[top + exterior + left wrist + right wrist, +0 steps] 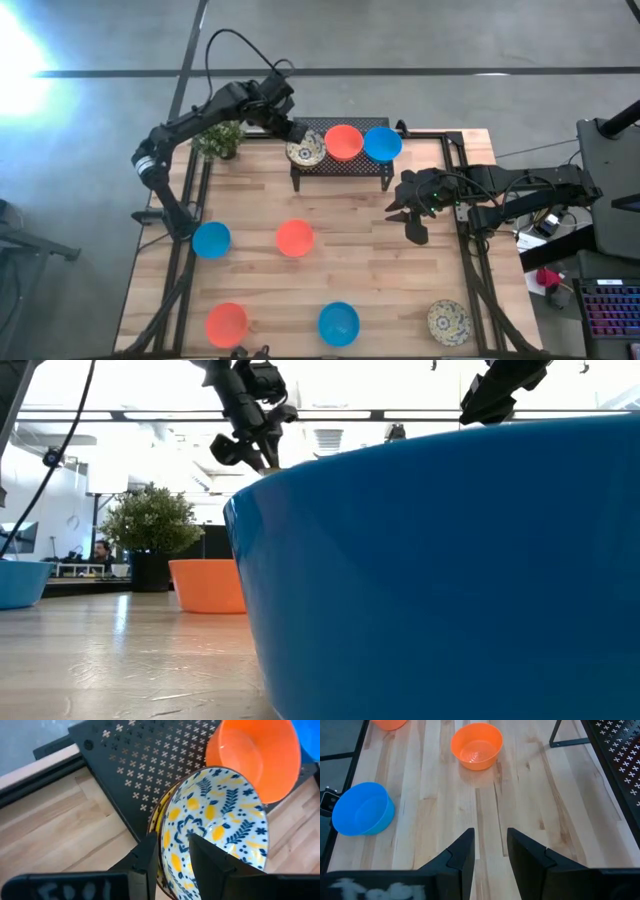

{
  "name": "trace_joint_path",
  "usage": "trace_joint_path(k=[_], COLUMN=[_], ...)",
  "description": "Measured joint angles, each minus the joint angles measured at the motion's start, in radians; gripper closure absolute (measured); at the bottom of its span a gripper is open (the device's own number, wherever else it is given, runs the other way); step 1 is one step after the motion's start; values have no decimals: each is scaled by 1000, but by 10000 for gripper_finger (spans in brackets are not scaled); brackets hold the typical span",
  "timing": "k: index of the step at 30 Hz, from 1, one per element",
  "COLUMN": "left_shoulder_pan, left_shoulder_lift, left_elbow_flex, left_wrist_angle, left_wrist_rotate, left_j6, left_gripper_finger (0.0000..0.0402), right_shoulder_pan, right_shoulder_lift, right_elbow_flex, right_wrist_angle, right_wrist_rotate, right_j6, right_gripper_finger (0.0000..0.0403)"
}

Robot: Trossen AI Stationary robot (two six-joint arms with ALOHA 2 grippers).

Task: Pick & Place Mini bowls
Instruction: Stack the top yellow patterned bowl on the yellow patterned bowl on the shelf

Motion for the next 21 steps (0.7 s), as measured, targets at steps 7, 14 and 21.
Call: trace_joint_path(k=[7, 14, 21], left_shoulder_pan=[0, 0, 0], left_shoulder_lift=[0, 0, 1], left_elbow_flex=[37, 37, 18], left_wrist_angle=[1, -6, -7], left_wrist_rotate=[3, 2, -22], left_j6=[42, 45, 61], left_gripper_finger=[300, 300, 300], right_shoulder_pan=[0, 0, 0], right_shoulder_lift=[0, 0, 0], right_elbow_flex=[0, 0, 0], right_wrist_angle=[0, 0, 0], right_wrist_rotate=[0, 0, 0], right_j6=[11, 11, 11], right_gripper_finger=[291, 291, 291])
